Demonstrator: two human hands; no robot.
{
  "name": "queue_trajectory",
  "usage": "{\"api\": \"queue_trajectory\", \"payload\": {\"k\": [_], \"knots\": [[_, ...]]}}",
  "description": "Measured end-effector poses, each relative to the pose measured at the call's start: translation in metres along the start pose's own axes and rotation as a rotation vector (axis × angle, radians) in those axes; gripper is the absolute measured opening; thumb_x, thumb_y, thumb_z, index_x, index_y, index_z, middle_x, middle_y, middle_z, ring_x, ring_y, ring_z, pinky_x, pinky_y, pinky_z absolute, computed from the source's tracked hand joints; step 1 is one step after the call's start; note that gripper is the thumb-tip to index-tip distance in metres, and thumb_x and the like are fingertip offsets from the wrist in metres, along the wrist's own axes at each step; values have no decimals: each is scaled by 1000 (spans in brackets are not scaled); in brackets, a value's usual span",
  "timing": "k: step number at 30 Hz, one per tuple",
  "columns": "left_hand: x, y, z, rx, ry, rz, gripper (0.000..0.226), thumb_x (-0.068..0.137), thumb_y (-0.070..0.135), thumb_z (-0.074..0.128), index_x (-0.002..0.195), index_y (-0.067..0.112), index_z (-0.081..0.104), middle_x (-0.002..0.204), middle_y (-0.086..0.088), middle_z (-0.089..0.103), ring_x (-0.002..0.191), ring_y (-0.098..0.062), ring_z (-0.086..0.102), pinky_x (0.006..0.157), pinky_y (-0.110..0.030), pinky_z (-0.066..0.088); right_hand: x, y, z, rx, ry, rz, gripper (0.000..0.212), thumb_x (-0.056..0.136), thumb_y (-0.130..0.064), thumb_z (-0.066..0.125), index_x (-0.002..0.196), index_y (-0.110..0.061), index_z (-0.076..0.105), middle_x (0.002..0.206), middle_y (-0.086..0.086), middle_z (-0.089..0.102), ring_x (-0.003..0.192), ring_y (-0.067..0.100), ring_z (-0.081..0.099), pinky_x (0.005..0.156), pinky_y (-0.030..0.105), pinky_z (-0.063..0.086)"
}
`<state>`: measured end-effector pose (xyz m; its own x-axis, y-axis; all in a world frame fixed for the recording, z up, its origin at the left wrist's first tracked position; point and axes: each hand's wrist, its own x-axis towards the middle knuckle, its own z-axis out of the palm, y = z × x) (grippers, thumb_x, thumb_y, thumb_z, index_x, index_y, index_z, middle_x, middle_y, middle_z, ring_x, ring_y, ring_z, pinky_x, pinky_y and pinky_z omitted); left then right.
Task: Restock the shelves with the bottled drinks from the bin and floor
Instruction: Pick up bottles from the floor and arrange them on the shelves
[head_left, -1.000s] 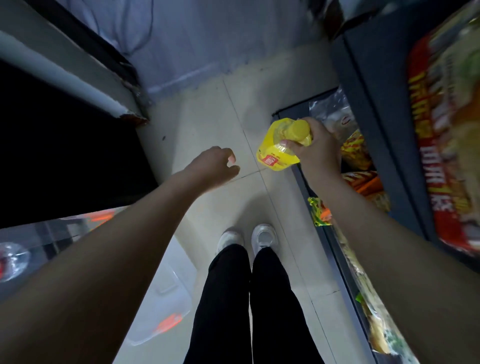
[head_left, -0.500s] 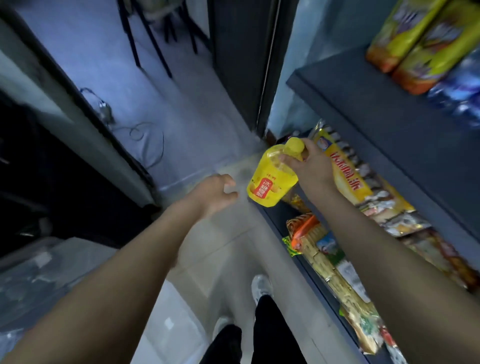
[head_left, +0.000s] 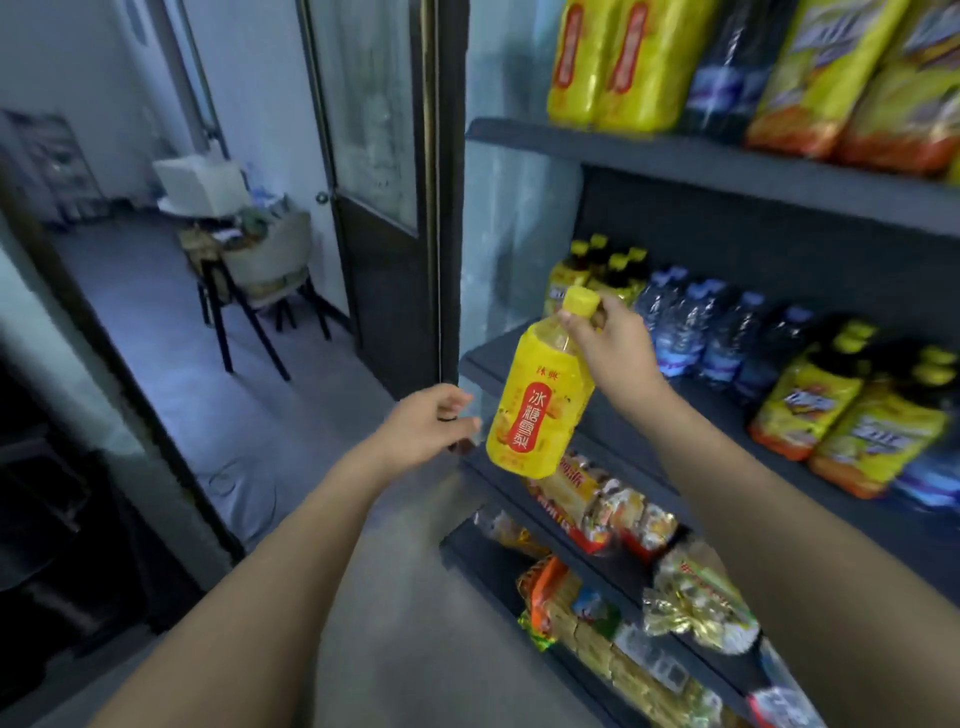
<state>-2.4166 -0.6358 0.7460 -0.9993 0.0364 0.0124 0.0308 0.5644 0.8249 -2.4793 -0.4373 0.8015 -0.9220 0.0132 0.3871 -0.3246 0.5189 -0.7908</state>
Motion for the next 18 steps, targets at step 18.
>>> {"api": "queue_trajectory", "payload": {"k": [18], "knots": [[-46,245,52,-300,-63,337,21,87,16,64,107,17,59,106,-1,62,101,-13,60,87,-28,53,-31,-92,-236,350,261,-178,57,88,-22,65,136,0,43,134,9,54,126,18,49,100,27,43]]}}
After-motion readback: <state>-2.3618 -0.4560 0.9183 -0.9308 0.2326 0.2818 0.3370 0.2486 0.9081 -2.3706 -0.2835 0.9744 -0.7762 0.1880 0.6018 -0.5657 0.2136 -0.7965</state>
